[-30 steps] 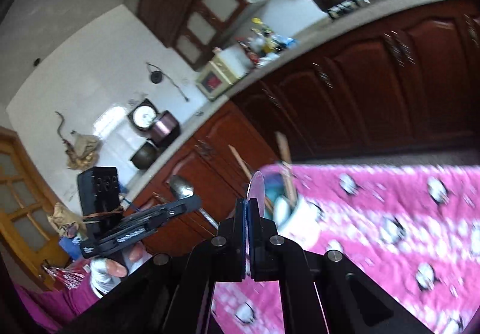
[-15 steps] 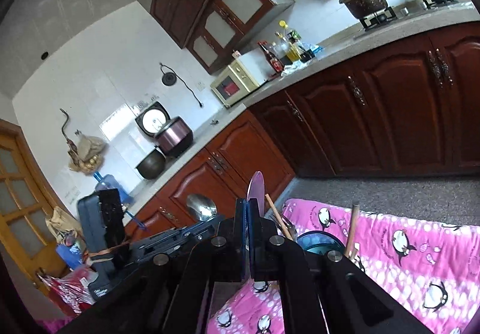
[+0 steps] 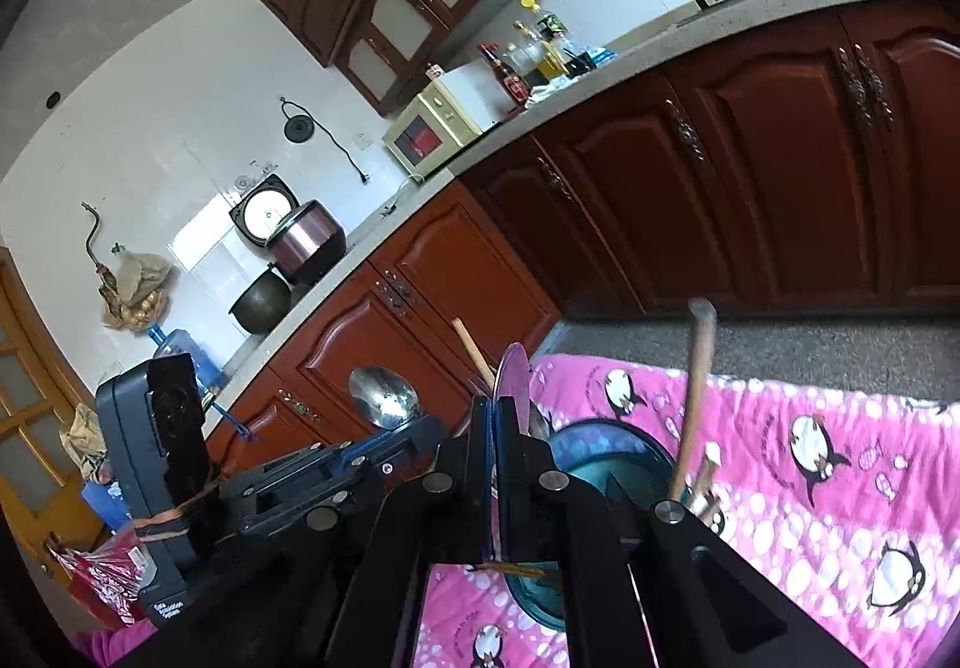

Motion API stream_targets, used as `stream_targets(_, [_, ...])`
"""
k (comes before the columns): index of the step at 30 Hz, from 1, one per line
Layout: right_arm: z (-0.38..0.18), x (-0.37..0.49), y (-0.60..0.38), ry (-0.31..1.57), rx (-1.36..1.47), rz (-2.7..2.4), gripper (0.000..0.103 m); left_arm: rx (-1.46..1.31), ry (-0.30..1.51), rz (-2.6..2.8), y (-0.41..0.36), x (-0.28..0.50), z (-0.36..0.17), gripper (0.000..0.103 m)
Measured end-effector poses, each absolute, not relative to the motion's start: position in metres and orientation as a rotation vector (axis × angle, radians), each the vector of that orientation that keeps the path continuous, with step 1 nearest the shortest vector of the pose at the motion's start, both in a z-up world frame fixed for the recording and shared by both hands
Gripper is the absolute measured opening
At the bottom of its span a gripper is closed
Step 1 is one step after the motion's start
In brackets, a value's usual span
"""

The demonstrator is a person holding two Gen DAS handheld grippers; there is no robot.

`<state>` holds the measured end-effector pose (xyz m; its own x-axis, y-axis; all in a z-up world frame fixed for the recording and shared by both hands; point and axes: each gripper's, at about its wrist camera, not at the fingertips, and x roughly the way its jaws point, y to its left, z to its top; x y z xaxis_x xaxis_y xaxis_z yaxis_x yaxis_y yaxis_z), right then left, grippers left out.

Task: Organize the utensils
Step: 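Lift both metal spoons and carry them above the utensil cup, then open the left gripper over the cup while the right releases its spoon into it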

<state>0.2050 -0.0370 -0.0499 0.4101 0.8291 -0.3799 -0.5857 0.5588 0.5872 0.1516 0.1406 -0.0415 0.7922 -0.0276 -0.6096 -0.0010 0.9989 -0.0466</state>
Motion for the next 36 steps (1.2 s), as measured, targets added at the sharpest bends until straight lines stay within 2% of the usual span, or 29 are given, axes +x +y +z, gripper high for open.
stream_targets(21, [-0.088,0.173,-0.068,0.801,0.311,0.826,0.001,-0.071,0.729,-0.022,0.126,0.155,-0.071,0.002])
stream_targets(25, [-0.086,0.173,-0.073,0.803,0.31,0.8,0.006,-0.084,0.751,-0.025,0.124,0.156,-0.071,0.002])
stream_targets(27, [-0.087,0.174,-0.075,0.807,0.32,0.787,0.011,-0.092,0.751,-0.031,0.124,0.155,-0.07,0.007])
stream_targets(29, [-0.088,0.175,-0.079,0.817,0.34,0.782,0.017,-0.097,0.75,-0.03,0.123,0.154,-0.068,0.023])
stream_targets(31, [-0.089,0.174,-0.08,0.82,0.337,0.774,0.017,-0.101,0.737,-0.031,0.124,0.151,-0.065,0.031])
stream_targets(33, [-0.089,0.173,-0.08,0.82,0.328,0.77,0.018,-0.1,0.728,-0.031,0.123,0.148,-0.061,0.035])
stream_targets(36, [-0.086,0.17,-0.082,0.811,0.326,0.761,0.026,-0.1,0.717,-0.029,0.123,0.144,-0.055,0.044])
